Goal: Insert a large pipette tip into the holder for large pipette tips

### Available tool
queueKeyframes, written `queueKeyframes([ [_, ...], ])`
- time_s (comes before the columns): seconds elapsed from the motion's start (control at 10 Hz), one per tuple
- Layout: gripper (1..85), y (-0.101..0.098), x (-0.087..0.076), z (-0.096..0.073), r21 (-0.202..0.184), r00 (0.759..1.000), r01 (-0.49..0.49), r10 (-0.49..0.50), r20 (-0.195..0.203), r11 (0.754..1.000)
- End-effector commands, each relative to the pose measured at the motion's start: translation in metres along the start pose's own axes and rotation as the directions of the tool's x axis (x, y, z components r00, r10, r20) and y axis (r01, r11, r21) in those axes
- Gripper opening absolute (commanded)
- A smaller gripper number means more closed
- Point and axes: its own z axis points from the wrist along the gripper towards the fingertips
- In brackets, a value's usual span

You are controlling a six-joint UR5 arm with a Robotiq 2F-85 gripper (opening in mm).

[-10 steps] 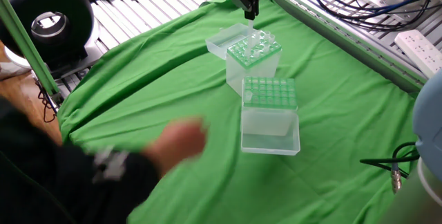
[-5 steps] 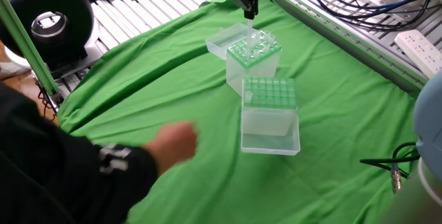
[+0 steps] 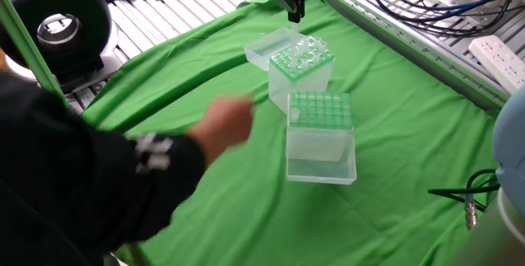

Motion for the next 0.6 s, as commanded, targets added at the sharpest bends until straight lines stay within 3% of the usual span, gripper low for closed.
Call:
queueKeyframes([
  [0.0,0.7,0.0033,-0.0037,-0.0011,-0.013,1.000,0.002,-0.002,0.016,1.000],
  [0.5,0.7,0.0029,-0.0086,-0.0012,-0.011,0.999,0.013,-0.013,0.035,1.000],
])
